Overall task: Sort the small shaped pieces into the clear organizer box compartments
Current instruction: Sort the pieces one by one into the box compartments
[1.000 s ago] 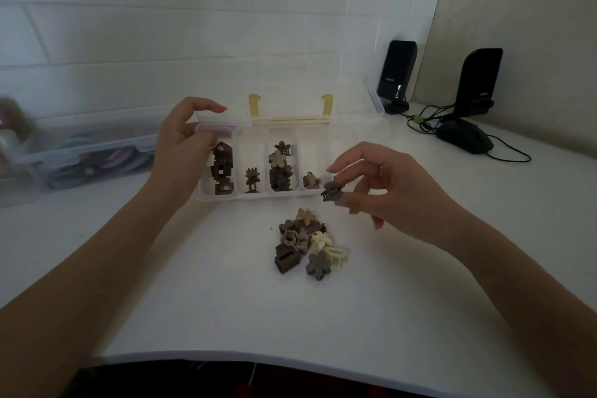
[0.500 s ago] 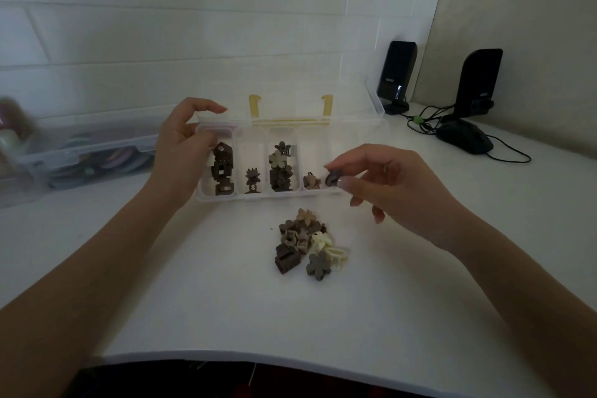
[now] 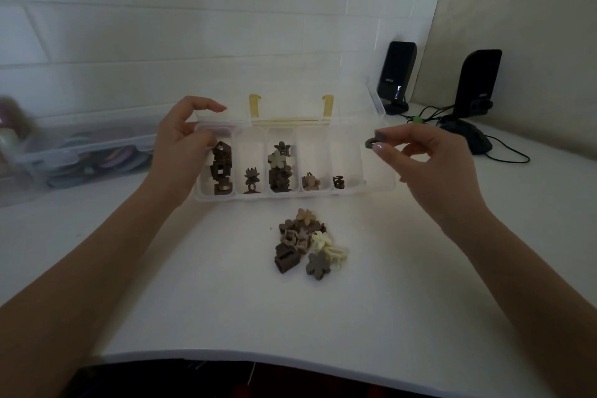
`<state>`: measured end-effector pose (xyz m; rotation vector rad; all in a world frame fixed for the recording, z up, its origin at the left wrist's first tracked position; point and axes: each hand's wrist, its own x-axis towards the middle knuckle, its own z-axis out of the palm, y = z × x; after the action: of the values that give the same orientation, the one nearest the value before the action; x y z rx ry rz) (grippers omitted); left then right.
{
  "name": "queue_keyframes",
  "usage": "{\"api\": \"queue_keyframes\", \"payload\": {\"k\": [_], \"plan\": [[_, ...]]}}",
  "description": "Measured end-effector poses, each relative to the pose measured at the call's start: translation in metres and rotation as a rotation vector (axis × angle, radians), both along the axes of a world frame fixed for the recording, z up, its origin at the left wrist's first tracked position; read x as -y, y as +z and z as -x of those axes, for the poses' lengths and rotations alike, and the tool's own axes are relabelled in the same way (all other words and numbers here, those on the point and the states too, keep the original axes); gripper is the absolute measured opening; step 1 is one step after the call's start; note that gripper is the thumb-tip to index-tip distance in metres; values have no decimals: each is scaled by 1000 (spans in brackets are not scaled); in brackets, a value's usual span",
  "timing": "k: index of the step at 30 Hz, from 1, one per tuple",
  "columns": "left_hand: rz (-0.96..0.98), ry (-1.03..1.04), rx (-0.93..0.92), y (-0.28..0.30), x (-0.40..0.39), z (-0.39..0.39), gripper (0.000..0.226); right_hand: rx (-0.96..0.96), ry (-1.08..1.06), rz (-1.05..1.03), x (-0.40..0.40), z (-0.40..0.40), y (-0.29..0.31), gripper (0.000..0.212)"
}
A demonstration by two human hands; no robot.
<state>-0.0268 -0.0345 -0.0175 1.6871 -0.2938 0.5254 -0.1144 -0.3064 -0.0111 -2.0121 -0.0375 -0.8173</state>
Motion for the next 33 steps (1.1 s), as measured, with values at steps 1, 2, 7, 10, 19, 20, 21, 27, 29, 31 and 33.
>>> {"api": "queue_keyframes", "payload": {"k": [1,2,7,10,19,20,21,27,29,31,33], "plan": [[-1,0,-1,0,-1,-1,52,8,-6,-5,2,-1,0,13],[1,-1,-2,1,-3,-1,52,12,-3,-1,2,-1,0,13],[-3,30,-3,0,-8,-3,53,44,5,142,-4,1,-1,14],[-26,45,17,0,-7,-1,51,59,-46,324,-5,2,-4,14],[-30,32,56,-2,-5,0,51,-103,-198,964,-13,6,-6,15],[-29,30,58,-2,-5,-1,51,-117,-187,964,-13,6,-6,18],[-26,27,58,-3,-5,-2,51,-122,-177,959,-13,7,-5,20],[-28,24,48,-5,-5,-5,50,118,-240,859,-10,6,-8,12],[-35,20,44,-5,-6,-6,50,192,-190,761,-12,10,-3,12],[-36,28,32,-5,-6,-7,50,114,70,588,-16,15,1,12],[-35,28,29,-4,-7,-7,51,-45,347,491,-20,18,1,12]]}}
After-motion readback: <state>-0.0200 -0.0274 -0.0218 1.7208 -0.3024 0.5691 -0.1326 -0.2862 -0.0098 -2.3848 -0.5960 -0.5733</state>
